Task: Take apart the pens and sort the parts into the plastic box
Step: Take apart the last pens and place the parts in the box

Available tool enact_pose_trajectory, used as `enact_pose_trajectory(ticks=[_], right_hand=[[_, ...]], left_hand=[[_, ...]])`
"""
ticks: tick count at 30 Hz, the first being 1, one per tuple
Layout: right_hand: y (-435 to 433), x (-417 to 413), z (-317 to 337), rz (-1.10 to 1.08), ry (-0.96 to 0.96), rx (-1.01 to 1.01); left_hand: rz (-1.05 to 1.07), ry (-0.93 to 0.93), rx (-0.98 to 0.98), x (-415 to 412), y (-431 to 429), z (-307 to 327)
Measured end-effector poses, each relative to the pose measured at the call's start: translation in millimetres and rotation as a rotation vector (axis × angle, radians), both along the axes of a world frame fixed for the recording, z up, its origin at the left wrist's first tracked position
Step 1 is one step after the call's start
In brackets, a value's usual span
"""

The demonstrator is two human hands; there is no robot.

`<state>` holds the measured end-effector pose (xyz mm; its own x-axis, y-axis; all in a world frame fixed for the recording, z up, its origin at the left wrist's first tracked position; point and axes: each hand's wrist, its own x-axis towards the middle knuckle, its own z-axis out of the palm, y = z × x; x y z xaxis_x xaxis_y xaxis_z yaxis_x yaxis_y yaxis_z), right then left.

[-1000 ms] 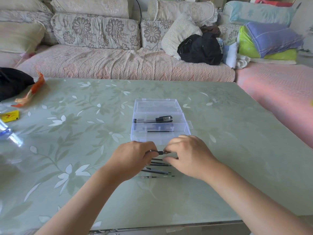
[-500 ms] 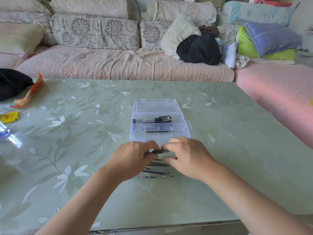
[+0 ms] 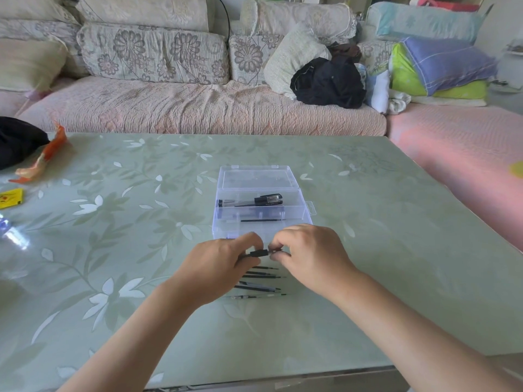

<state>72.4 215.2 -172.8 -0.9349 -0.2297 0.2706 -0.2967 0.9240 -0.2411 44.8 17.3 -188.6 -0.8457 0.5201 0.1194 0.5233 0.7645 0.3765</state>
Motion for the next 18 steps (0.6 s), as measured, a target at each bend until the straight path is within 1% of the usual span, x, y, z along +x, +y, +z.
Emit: enact_pose_trajectory(ticks=[4,7,12,18], right_hand=[[3,-2,0,-0.013,0.027,-0.025],[3,-2,0,0.024,0.008,-0.011],[5,-1,-1,0.043,-0.014,0.004],[22,-7,6,-0.046,-0.062,0.004]], left_hand=[[0.04,-0.065,-0.003,-2,-3,-1],[0.052,-0.114,-0.01,-3,-7,-2],[0.048,-0.086,-0.022,-3,-9,5],[0.136,-0.109,-0.048,-19,-42,14]])
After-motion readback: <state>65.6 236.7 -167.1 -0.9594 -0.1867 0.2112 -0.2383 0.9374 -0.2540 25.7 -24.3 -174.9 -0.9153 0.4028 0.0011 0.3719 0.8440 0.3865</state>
